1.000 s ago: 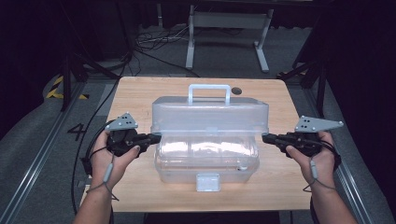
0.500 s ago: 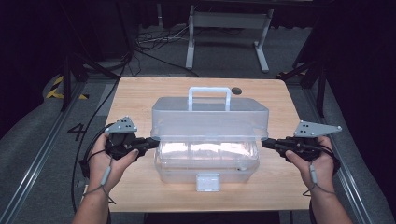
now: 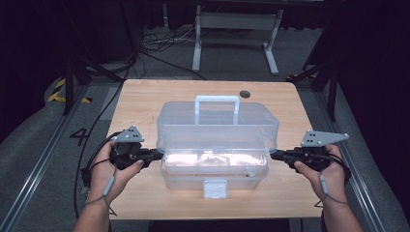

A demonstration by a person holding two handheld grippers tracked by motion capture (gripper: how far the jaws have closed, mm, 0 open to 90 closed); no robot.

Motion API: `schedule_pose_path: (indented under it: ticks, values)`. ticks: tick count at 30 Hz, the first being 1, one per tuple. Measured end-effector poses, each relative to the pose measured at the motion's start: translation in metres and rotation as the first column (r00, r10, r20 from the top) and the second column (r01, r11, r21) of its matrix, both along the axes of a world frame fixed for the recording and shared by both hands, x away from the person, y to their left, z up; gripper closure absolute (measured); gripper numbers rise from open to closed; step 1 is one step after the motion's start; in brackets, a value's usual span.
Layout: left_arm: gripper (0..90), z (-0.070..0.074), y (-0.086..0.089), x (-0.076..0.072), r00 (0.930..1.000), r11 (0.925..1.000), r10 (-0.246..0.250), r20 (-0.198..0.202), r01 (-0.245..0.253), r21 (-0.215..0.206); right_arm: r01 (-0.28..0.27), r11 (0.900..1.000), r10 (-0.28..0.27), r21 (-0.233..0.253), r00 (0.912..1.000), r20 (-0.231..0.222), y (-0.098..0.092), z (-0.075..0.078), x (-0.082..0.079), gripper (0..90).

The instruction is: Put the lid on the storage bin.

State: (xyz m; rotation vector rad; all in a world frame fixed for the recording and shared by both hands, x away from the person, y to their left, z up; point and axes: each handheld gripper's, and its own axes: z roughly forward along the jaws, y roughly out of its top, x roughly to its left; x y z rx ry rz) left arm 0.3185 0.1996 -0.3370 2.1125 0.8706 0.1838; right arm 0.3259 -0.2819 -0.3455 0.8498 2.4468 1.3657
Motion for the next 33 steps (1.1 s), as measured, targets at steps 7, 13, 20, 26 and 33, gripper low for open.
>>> schedule_pose_path:
  ticks: [7,13,20,26,33]
  values:
    - [83.3,-0.004,-0.001,-0.001,0.9988,0.9992,-0.018,-0.046,0.02,0.034,-0.016,0.999,0.015,-0.032,0.9993,-0.033,-0.001,-0.003,-0.002,90.0]
    - [84.2,-0.005,-0.001,0.0,0.9975,0.9981,-0.027,-0.066,0.03,0.053,-0.025,0.998,0.022,-0.057,0.9986,-0.048,0.0,-0.005,-0.002,90.0]
    - [84.9,-0.008,-0.002,0.0,0.9956,0.996,-0.034,-0.087,0.041,0.079,-0.041,0.996,0.036,-0.076,0.9967,-0.072,0.0,-0.005,-0.004,90.0]
    - [84.9,-0.009,-0.003,-0.001,0.9939,0.994,-0.035,-0.105,0.046,0.099,-0.05,0.994,0.042,-0.093,0.9953,-0.087,0.0,-0.007,-0.005,90.0]
    - [84.7,-0.012,-0.004,-0.001,0.9903,0.9908,-0.045,-0.131,0.061,0.12,-0.056,0.992,0.044,-0.109,0.9928,-0.111,0.0,-0.01,-0.004,89.9]
